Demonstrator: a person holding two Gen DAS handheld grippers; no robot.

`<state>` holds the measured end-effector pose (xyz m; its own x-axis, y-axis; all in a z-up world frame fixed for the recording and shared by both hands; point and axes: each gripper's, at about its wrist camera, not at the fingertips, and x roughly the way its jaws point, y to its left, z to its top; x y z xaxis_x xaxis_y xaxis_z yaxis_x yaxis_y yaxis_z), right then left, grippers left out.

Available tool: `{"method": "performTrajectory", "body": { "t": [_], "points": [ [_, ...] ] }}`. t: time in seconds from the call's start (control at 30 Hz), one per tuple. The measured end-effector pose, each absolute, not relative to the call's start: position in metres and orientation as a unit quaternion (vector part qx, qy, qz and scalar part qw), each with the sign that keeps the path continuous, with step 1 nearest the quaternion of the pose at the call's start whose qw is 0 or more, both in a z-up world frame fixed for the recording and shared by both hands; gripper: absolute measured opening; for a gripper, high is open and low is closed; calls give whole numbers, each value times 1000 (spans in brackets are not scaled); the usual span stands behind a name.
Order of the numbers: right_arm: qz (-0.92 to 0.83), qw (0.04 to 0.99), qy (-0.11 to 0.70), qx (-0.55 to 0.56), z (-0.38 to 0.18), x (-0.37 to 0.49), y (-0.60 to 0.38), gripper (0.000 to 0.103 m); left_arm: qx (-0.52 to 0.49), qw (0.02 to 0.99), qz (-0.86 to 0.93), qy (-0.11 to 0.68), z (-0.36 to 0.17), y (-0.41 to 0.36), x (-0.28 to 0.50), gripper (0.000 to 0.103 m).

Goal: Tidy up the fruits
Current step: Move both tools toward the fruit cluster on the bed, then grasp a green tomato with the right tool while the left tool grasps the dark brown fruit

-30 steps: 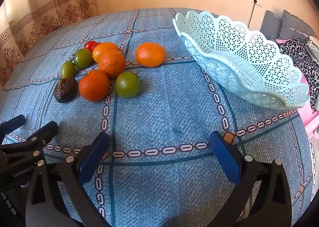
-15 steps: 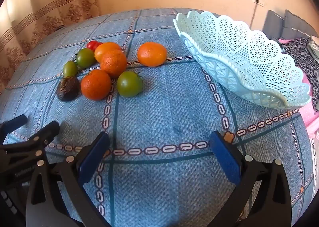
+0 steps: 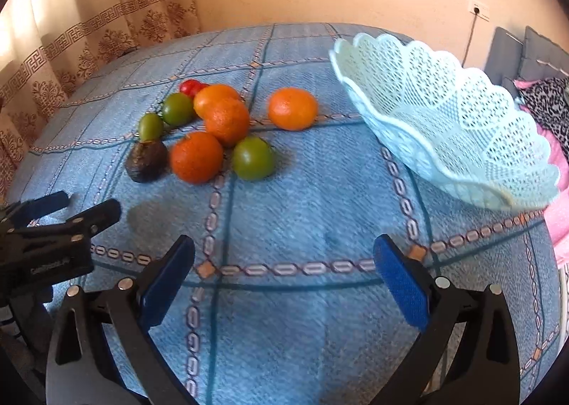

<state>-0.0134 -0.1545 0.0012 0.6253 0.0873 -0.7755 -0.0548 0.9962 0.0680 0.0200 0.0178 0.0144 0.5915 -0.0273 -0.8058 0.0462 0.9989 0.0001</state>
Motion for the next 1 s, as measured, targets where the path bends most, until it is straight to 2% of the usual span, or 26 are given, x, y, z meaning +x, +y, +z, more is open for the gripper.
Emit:
{"method": "performTrajectory", "body": {
  "t": [0.07, 0.2, 0.4, 0.63, 0.7, 0.83, 1.0],
  "points": [
    [42, 902, 429, 7, 3, -6, -147, 100, 16, 895, -23, 445, 19, 16, 26, 98],
    [50, 900, 434, -11, 1, 11, -137, 81, 26, 902, -21, 431, 26, 16, 40, 98],
    [64, 898, 436, -7, -3, 34, -130, 77, 7, 899, -31, 436, 23, 31, 56, 96],
    [74, 901, 427, 9, -2, 30, -135, 56, -9, 900, -44, 434, 15, 48, 57, 96],
    [74, 901, 428, 18, -1, 31, -139, 52, -9, 901, -49, 432, 13, 48, 54, 92],
    [71, 904, 422, 9, -2, 35, -134, 51, -5, 900, -56, 433, 9, 42, 49, 90],
    [69, 905, 419, 30, -3, 43, -141, 34, -10, 900, -59, 432, 10, 39, 44, 80]
  ]
}}
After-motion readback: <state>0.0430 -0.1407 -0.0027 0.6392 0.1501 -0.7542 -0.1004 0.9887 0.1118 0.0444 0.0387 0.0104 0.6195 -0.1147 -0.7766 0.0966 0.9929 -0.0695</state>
